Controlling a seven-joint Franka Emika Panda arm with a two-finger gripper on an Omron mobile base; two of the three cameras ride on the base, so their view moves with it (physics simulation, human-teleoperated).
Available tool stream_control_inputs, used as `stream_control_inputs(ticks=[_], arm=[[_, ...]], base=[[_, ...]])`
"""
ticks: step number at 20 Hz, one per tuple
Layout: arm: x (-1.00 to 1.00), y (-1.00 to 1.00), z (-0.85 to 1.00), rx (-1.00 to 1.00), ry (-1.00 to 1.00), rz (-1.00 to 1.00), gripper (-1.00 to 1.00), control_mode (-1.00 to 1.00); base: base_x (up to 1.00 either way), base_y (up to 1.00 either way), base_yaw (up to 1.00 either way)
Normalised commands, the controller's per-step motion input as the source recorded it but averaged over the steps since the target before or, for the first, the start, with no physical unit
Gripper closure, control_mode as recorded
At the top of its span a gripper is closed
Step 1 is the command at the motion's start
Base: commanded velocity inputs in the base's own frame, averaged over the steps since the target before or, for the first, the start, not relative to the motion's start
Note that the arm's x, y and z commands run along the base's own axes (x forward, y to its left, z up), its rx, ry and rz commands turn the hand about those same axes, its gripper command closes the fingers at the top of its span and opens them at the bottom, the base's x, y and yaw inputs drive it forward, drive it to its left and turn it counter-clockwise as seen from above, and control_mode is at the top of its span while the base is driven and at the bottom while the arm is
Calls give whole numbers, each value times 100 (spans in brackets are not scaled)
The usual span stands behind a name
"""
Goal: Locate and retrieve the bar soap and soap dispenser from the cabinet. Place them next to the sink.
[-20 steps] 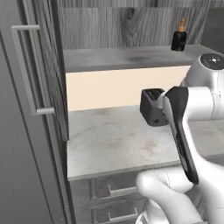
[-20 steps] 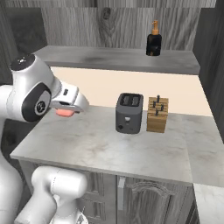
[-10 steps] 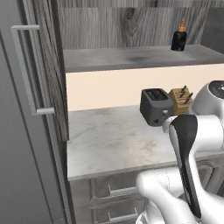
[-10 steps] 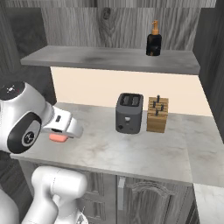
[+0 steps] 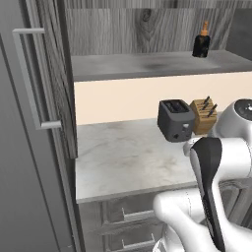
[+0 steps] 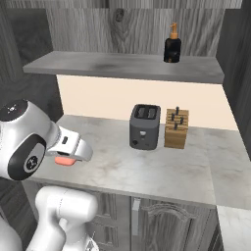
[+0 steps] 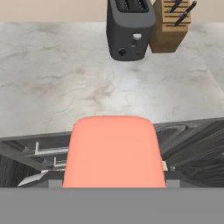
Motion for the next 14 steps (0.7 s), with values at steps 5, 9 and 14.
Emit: stream_control_inputs(ticks=[5, 9, 14], arm=[[0, 0, 0, 0, 0, 0, 100, 100], [0, 0, 0, 0, 0, 0, 100, 100], [0, 0, 0, 0, 0, 0, 100, 100]], base=[[4, 0, -10], [0, 0, -47], [0, 0, -48]])
